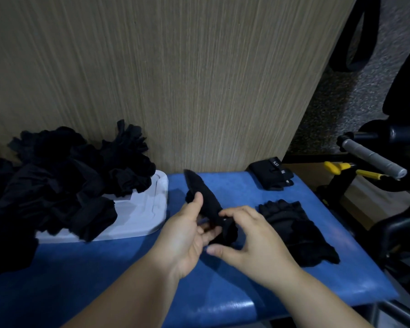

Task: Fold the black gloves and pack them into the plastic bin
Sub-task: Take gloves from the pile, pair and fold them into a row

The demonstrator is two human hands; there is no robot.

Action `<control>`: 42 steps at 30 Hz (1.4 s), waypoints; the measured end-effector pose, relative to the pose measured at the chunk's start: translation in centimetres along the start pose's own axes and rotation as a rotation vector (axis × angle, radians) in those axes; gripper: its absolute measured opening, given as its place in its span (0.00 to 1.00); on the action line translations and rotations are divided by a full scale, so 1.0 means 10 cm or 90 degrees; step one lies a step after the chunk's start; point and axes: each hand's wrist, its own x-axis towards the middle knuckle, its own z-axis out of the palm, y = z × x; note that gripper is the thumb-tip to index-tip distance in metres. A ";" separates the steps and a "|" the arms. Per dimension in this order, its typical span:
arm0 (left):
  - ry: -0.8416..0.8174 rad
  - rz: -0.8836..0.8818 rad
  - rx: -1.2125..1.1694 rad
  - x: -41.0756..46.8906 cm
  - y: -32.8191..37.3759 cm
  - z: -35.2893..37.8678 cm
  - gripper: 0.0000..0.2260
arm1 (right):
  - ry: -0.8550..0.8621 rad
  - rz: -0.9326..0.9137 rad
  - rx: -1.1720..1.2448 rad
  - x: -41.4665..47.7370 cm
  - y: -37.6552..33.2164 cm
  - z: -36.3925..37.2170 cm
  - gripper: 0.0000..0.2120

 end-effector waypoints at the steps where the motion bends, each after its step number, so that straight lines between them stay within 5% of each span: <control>1: -0.009 -0.001 -0.010 0.00 0.00 0.00 0.16 | 0.018 0.016 0.014 0.00 0.01 0.02 0.23; 4: -0.030 -0.003 0.023 0.00 0.00 0.00 0.15 | 0.108 0.041 0.103 0.03 0.03 -0.01 0.05; 9: 0.045 -0.002 0.259 0.03 -0.03 -0.09 0.11 | 0.154 0.142 0.372 0.07 0.02 -0.09 0.07; 13: 0.027 -0.111 0.389 -0.02 -0.02 -0.07 0.22 | 0.141 0.183 0.613 0.10 0.02 -0.11 0.06; 16: -0.051 -0.164 0.311 -0.02 -0.04 -0.06 0.30 | 0.095 0.207 0.722 0.11 0.00 -0.14 0.07; 19: -0.063 -0.113 0.095 -0.01 -0.02 -0.03 0.22 | 0.044 0.225 0.815 0.09 -0.06 -0.16 0.11; 24: 0.015 -0.002 -0.076 0.03 0.06 -0.02 0.14 | 0.045 0.276 0.683 0.09 -0.07 -0.12 0.06; 30: -0.003 -0.054 -0.062 -0.02 0.09 -0.01 0.17 | -0.068 0.299 0.473 0.06 -0.03 -0.20 0.08; 34: -0.044 -0.096 -0.030 -0.03 0.10 -0.01 0.17 | 0.023 0.294 0.468 0.06 0.04 -0.27 0.18; 42: -0.099 -0.143 -0.006 -0.02 -0.02 0.06 0.17 | 0.083 0.312 0.379 0.04 0.13 -0.25 0.05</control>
